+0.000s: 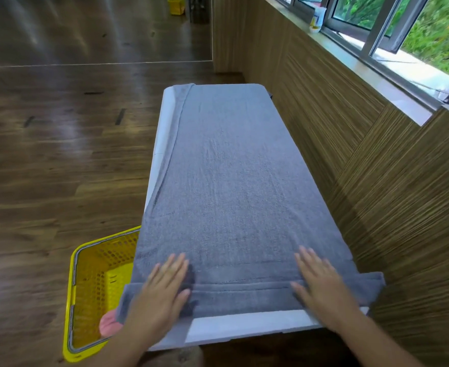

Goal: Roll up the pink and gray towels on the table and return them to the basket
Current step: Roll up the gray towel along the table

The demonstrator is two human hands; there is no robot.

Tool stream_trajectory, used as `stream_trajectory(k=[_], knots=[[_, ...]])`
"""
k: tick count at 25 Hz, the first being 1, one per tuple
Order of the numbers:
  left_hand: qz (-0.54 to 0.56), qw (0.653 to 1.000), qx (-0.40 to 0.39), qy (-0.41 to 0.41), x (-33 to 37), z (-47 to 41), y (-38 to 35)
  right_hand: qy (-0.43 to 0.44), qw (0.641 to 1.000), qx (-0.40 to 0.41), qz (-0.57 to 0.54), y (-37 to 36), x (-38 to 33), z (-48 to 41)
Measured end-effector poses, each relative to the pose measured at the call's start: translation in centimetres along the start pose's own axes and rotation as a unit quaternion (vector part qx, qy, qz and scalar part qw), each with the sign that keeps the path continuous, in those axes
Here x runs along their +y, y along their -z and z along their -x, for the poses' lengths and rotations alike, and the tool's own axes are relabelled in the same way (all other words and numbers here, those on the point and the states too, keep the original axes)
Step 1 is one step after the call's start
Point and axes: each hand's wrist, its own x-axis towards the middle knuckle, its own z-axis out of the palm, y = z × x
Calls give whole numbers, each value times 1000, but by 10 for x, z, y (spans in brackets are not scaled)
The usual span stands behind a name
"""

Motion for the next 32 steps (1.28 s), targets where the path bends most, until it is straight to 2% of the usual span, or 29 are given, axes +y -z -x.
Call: stream_trajectory(k=[3,5,10,13,17,18,20,22,25,27,29,32], knots=[[-8,999,-26,-28,60,-63,-30,90,996,16,-16,-28,-81,-60],[-15,999,-50,-4,65,-69,-44,102,994,-3,-29,-45,-86,-74],[-21,996,-40,76,5,-7,-28,16,1000,22,-11,-44,51,-31],[-3,993,-39,109,13,-32,-26,-14,999,39,-32,-30,80,-56],[5,998,-23,56,65,-144,-50,84,992,89,-35,-28,-9,-146],[-6,998,-24,56,67,-166,-57,104,991,79,-35,-31,-27,-163],[-22,996,-33,76,48,-181,-60,118,991,60,-19,-38,-25,-175],[-20,992,-51,112,7,-161,-54,94,994,45,-18,-38,12,-167],[-37,984,-32,171,-68,-112,-32,19,999,27,-13,-22,73,-149],[-36,976,-31,214,-96,-106,-20,-26,999,14,-24,-8,86,-158],[-28,976,-40,212,-103,-138,-15,-30,999,20,-31,7,62,-193],[29,991,-27,128,-83,-228,-22,23,998,37,-35,14,-6,-268]])
